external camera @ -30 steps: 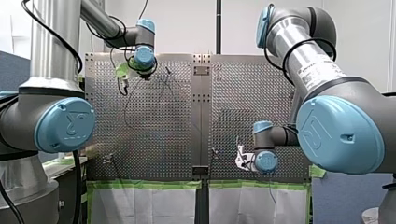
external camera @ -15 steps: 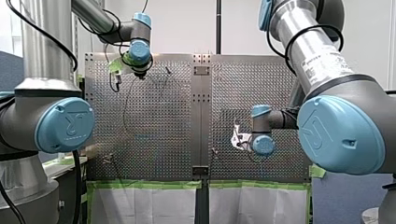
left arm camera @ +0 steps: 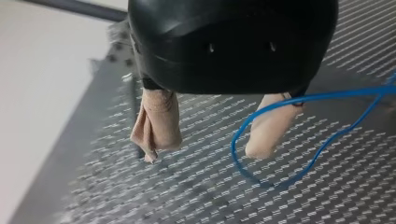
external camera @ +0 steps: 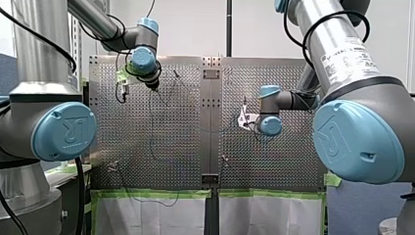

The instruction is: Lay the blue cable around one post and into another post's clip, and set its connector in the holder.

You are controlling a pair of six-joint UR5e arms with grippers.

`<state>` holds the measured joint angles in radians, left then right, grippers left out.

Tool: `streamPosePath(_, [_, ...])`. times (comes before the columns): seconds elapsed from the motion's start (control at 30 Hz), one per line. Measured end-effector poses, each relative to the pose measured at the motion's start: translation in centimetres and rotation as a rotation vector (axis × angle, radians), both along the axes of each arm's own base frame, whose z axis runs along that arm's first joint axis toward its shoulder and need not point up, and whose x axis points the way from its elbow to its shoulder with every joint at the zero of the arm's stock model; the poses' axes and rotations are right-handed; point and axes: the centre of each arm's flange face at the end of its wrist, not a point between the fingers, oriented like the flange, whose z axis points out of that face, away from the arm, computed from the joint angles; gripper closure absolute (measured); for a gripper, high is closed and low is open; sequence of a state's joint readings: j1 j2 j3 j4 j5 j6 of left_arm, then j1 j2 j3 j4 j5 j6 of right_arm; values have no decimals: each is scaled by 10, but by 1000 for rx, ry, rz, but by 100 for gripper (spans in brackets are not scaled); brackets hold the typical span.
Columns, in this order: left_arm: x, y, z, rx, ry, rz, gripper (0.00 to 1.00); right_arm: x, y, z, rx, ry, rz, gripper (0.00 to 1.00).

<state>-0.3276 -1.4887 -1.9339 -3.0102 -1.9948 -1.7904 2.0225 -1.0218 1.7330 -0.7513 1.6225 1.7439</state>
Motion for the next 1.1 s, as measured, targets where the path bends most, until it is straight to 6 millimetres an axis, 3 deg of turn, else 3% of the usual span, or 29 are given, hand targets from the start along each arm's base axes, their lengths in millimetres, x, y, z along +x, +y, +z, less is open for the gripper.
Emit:
streamPosePath(0.23, [-20,-4,-24,56,92,-50,0,10,-6,50,-40,-42,19,100])
streamPosePath(0.57, [-39,-8,-57,-22,132,-123,0,24,-2,129,-108,-73,64,100])
streamPosePath(0.77, [-49,-10,-69,-89,120,-166,0,34,18,157,-115,-75,105,100])
streamPosePath(1.1, [-47,-21,-60,-221,35,-250,0,61,73,208,-129,-81,174,100])
